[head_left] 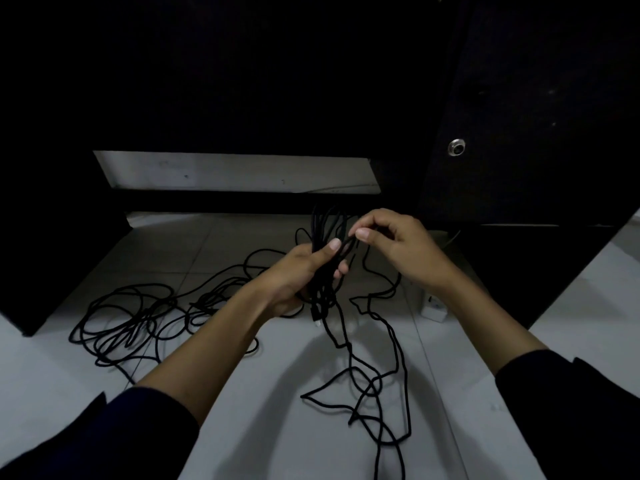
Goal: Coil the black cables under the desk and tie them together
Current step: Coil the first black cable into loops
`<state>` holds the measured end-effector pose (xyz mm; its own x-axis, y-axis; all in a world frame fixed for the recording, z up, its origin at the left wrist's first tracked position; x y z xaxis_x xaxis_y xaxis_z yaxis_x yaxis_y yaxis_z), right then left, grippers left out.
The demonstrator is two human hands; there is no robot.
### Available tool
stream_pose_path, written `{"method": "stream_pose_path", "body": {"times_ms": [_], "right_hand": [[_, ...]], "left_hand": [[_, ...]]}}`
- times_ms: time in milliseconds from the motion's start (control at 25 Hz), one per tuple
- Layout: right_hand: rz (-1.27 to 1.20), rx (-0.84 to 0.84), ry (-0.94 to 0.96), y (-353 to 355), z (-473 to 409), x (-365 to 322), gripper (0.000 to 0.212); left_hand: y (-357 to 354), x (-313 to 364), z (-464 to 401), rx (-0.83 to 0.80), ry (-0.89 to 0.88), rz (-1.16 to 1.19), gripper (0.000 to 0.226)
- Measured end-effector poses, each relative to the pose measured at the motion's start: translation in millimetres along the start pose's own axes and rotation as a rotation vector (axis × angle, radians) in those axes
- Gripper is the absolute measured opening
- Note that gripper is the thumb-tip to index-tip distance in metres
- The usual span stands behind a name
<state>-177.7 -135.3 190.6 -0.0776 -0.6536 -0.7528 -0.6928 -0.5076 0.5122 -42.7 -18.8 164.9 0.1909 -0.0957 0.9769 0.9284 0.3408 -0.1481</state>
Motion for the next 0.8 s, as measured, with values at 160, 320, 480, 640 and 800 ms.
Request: {"method": "stream_pose_path", "body": {"times_ms": [160, 320, 480, 640, 800], "right_hand": [[0.018, -0.027, 0.015, -2.1, 0.7, -1.1, 0.012], [-0.111, -0.121, -0.017, 2.0, 1.6, -9.7, 0.012], [-0.15, -0.253, -0.148, 6.6, 10.0, -4.5, 0.018], [-0.065, -0.409, -0.283, -1.5, 16.4, -4.9, 0.018], [-0.057, -0.367, -0.222, -18.7, 11.4, -4.7, 0.027]], "left_hand": [[1.2, -1.2, -1.9, -0.012, 0.031, 0.069, 0.024], [2.6, 1.4, -7.5, 0.145, -0.031, 0.155, 0.021], [11.3, 8.0, -9.6, 0.192, -0.114, 0.368, 0.019], [10.0, 9.5, -9.5, 0.135, -0.189, 0.381, 0.017], [5.0, 11.5, -10.4, 0.075, -0.205, 0.373, 0.016]]}}
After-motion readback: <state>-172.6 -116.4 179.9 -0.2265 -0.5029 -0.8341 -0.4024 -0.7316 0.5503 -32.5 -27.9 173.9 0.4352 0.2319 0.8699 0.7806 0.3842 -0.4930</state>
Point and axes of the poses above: each hand's wrist, its own z-axis away from the middle knuckle, its own y-axis out of the back of the hand, x = y × z, the point moved 1 cm from there along -z, towards the middle knuckle, and after that the axes turned 5 degrees about x, right-handed, at the moved point
